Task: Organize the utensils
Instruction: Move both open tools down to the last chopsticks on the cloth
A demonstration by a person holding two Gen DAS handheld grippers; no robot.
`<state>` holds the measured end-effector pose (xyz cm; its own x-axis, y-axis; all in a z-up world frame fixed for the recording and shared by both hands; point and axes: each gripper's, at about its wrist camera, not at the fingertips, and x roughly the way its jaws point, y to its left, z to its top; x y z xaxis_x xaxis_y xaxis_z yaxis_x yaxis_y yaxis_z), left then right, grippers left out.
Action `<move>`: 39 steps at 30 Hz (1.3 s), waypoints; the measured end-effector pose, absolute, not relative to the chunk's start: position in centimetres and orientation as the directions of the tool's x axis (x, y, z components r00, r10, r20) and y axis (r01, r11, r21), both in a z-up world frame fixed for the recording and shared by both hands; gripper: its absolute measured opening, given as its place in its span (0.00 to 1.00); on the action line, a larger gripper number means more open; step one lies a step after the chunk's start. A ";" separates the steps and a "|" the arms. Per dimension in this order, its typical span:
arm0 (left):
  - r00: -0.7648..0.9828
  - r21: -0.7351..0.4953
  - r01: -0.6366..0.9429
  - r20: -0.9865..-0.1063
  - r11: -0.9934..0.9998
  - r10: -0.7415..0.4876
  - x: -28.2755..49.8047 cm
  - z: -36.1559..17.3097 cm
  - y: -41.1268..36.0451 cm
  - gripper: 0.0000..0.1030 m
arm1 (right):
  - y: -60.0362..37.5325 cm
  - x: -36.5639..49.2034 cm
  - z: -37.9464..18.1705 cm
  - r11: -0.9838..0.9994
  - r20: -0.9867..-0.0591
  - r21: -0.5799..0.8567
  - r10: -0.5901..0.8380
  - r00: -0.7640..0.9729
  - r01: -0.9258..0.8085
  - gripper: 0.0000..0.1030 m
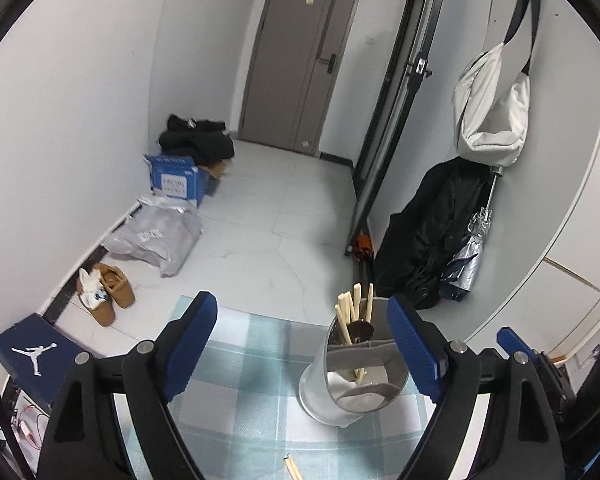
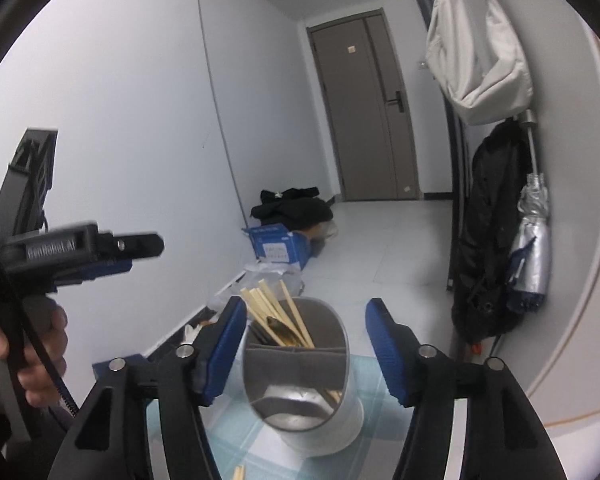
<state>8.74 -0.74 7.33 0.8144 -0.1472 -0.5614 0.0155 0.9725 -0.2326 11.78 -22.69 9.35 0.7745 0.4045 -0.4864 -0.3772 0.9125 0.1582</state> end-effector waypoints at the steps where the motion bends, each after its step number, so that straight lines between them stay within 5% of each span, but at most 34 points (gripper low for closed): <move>1: 0.820 -0.226 0.010 -0.556 0.974 -0.137 8.6 7.4 -0.7 0.89 | -22.6 11.3 9.5 0.914 -0.486 0.154 0.400 0.777 -0.374 0.67; 15: 0.847 -0.190 -0.035 -0.527 0.981 -0.072 3.2 5.3 -0.4 0.99 | -21.7 4.9 9.1 0.932 -0.502 0.123 0.355 0.789 -0.341 0.87; 39: 0.768 -0.244 -0.102 -0.636 0.964 -0.080 1.9 -4.0 2.2 0.99 | -20.3 2.7 -0.7 0.952 -0.718 0.048 0.243 0.652 -0.302 0.87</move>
<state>1.95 2.22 -3.98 0.7677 -0.0796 -0.6359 -0.1020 0.9644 -0.2439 2.69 -20.31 -0.71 0.6522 0.2434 -0.7179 -0.3020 0.9521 0.0484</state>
